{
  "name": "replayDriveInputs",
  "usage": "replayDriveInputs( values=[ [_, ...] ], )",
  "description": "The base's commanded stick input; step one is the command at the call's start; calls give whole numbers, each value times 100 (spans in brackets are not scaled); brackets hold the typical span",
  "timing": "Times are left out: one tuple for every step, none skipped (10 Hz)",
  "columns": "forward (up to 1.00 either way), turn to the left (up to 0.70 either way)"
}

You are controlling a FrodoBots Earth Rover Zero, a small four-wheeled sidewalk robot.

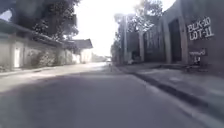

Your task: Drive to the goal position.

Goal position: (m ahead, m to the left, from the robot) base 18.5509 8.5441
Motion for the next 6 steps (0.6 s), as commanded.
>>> replayDriveInputs(
  values=[
    [100,-36],
    [100,-27],
    [100,-9],
    [100,-3],
    [100,-1],
    [100,0]
  ],
)
